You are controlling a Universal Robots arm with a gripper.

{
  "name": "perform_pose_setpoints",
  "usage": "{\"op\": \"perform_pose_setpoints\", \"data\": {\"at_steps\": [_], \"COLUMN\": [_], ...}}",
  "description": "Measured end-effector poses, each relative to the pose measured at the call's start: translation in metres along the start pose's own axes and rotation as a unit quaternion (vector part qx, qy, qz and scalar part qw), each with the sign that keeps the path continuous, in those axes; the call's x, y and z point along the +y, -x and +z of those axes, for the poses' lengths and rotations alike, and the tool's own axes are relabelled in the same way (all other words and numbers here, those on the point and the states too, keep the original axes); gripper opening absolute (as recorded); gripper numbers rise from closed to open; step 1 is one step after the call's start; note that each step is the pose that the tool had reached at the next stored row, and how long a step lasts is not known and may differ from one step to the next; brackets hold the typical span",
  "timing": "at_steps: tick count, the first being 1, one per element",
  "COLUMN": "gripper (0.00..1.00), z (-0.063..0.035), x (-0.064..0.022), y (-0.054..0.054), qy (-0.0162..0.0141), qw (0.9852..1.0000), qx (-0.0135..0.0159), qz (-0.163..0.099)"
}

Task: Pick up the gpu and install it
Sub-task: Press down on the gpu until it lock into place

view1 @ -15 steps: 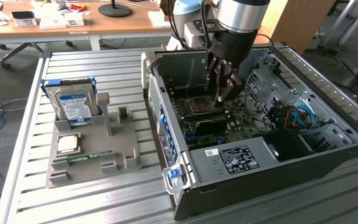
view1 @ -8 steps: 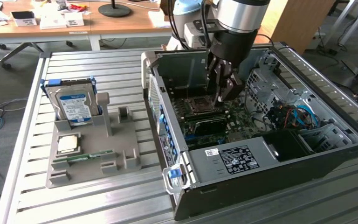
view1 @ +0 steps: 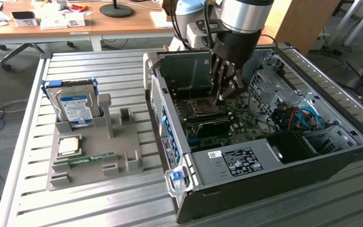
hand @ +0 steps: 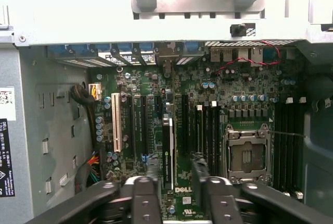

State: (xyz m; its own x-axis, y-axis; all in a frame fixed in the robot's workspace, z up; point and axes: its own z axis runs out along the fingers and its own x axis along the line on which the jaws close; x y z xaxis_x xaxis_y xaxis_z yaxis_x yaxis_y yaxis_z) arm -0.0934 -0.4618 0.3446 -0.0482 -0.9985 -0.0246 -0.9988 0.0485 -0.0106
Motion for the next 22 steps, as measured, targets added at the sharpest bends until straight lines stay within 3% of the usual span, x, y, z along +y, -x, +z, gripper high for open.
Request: {"op": "perform_pose_setpoints", "data": {"at_steps": [1,6,8,17,22], "gripper": [0.38,0.15,0.11,0.11,0.11], "z": [0.0000,0.0000,0.0000,0.0003,0.0069], "x": [0.0000,0.0000,0.0000,0.0000,0.0001], "y": [0.0000,0.0000,0.0000,0.0000,-0.0002], "qy": [0.0000,0.0000,0.0000,0.0000,0.0000], "qw": [1.0000,1.0000,1.0000,1.0000,1.0000], "qx": [0.0000,0.0000,0.0000,0.0000,0.0000], "qz": [0.000,0.000,0.000,0.000,0.000]}}
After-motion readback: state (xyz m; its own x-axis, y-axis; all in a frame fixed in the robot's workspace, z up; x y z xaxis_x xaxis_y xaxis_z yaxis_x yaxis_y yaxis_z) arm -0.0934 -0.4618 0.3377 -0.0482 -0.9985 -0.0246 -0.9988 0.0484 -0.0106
